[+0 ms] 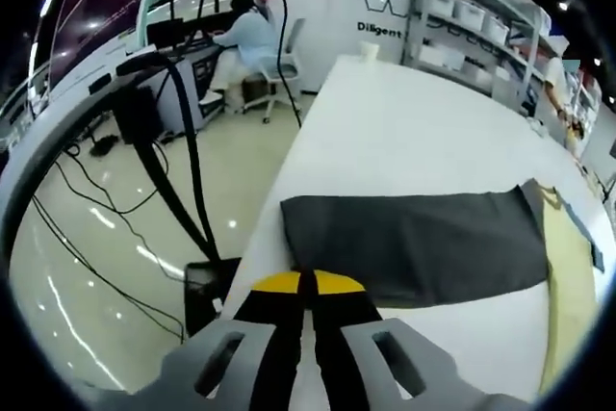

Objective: Fold the garment on the visible template until the final outline fits inside the template.

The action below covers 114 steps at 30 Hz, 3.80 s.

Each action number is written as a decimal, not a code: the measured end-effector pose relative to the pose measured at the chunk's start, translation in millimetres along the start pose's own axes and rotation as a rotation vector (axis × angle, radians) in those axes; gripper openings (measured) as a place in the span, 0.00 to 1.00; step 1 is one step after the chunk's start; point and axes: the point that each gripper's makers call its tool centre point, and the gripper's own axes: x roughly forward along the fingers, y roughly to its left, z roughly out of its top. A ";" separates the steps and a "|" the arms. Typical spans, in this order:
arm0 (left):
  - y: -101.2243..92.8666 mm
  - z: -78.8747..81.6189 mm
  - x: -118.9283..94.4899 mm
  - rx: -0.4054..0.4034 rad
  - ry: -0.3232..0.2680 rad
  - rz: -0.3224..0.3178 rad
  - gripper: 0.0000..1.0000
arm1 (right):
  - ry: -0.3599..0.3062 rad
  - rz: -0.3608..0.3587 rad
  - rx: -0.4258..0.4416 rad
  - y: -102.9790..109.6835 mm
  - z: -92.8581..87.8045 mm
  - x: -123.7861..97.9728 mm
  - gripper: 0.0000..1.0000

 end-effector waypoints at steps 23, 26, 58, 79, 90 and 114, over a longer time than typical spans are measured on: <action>-28.5 56.9 -44.9 0.064 -0.146 -0.101 0.01 | -0.035 0.028 0.020 9.1 -1.4 7.1 0.76; -41.9 70.6 -53.6 0.070 -0.181 -0.142 0.01 | -0.041 0.025 0.023 8.4 -1.5 5.8 0.77; -110.4 133.9 -157.0 0.220 -0.411 -0.298 0.01 | -0.089 -0.006 0.069 -4.4 -6.9 -9.7 0.76; -254.0 165.3 -207.2 0.224 -0.422 -0.627 0.01 | -0.094 -0.001 0.011 -0.3 -10.6 -17.1 0.89; -318.7 160.3 -211.8 0.229 -0.362 -0.745 0.01 | -0.079 -0.012 -0.008 0.7 -18.2 -20.9 0.88; -452.8 109.8 -211.3 0.265 -0.212 -0.895 0.01 | -0.069 -0.026 -0.007 -0.3 -30.1 -29.0 0.88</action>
